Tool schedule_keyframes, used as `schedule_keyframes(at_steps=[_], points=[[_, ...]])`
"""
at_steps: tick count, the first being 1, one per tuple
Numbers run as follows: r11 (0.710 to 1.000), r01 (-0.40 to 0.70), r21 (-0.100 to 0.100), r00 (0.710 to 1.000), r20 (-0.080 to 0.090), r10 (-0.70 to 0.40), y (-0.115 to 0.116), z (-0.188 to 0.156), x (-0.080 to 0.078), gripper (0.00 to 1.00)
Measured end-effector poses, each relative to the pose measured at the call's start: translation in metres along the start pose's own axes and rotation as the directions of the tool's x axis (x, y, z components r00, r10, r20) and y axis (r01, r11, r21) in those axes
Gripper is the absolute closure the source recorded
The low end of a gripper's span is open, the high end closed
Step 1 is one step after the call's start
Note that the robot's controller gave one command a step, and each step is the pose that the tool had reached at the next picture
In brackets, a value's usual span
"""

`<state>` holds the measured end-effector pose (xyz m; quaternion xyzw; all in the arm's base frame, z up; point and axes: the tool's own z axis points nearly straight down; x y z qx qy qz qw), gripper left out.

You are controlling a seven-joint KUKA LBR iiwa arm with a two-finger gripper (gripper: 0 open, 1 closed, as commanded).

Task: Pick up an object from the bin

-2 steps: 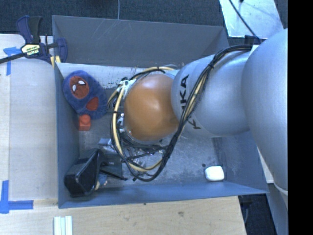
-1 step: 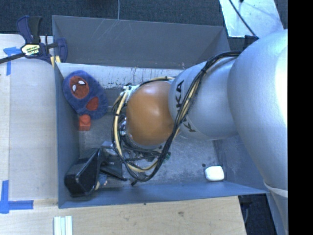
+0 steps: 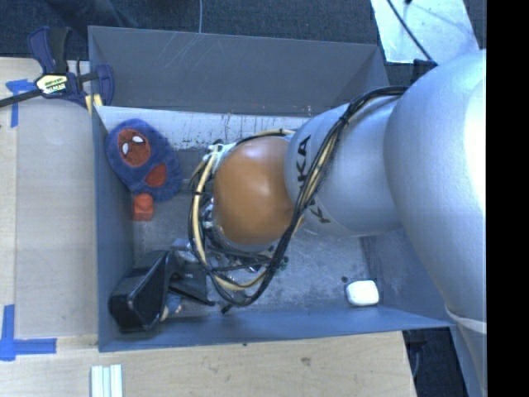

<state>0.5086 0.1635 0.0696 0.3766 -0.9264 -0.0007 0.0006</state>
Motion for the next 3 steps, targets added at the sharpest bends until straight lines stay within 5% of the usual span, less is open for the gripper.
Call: schedule_keyframes(at_steps=[1,2,3], points=[[1.0,-0.001,0.0,1.0,0.001,0.001,0.0,0.0,0.0,1.0],[1.0,-0.004,0.003,1.0,0.006,0.004,-0.001,-0.005,-0.001,1.0],[1.0,-0.007,0.004,1.0,0.008,0.007,-0.001,-0.047,-0.003,1.0]])
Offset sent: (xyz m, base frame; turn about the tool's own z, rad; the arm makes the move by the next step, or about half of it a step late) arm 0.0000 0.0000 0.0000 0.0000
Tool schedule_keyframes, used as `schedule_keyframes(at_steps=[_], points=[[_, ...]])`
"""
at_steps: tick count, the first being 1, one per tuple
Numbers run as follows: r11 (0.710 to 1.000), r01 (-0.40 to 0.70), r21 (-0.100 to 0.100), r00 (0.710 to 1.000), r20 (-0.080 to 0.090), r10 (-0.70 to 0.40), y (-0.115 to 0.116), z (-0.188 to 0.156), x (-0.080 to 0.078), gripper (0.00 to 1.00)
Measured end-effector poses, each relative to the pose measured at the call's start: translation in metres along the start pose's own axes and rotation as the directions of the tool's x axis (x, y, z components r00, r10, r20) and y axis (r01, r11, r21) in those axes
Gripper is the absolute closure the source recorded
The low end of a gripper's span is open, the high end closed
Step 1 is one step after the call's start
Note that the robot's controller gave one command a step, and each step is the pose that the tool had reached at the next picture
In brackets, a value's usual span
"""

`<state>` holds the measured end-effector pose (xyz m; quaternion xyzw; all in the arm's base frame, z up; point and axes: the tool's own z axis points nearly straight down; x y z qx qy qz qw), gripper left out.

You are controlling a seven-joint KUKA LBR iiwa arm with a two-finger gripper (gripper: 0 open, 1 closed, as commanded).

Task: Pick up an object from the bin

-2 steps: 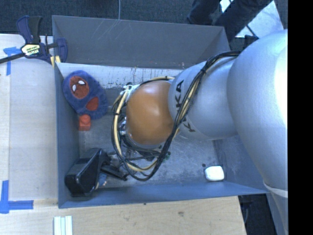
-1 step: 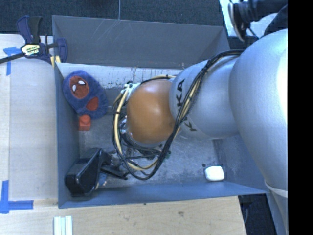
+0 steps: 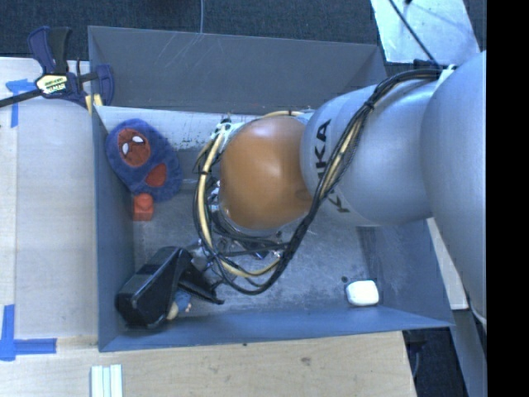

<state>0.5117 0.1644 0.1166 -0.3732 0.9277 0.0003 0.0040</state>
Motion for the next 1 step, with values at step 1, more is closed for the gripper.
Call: schedule_keyframes(at_steps=[1], points=[[1.0,-0.004,0.0,1.0,-0.002,0.004,-0.0013,-0.0158,-0.0011,1.0]])
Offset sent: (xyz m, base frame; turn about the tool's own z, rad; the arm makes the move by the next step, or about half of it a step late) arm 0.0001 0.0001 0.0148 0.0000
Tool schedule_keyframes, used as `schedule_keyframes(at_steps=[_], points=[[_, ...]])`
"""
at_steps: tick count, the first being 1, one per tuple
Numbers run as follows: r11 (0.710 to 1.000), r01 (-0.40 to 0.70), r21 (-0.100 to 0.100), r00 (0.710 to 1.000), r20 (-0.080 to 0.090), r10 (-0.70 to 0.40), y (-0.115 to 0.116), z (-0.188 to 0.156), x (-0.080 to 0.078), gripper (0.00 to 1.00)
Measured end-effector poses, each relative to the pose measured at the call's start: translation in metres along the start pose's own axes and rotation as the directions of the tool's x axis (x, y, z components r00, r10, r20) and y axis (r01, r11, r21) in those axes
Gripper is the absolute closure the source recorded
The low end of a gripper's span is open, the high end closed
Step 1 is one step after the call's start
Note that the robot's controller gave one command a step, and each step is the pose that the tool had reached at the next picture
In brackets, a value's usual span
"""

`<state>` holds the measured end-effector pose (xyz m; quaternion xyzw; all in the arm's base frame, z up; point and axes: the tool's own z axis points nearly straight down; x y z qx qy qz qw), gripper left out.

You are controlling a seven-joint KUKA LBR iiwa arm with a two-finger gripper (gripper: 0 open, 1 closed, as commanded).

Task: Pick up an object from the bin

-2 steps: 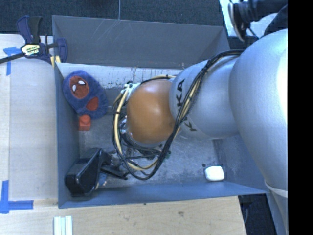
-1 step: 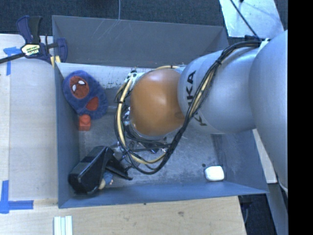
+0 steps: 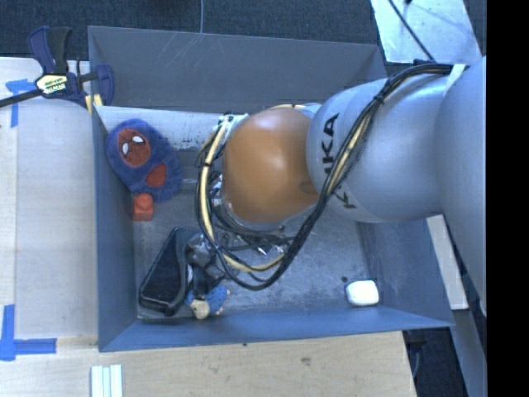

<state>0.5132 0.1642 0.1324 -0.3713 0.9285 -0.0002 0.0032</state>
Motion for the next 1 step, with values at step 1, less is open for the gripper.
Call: schedule_keyframes(at_steps=[1], points=[[1.0,-0.004,0.0,1.0,0.001,0.004,-0.0009,-0.0118,-0.0011,1.0]])
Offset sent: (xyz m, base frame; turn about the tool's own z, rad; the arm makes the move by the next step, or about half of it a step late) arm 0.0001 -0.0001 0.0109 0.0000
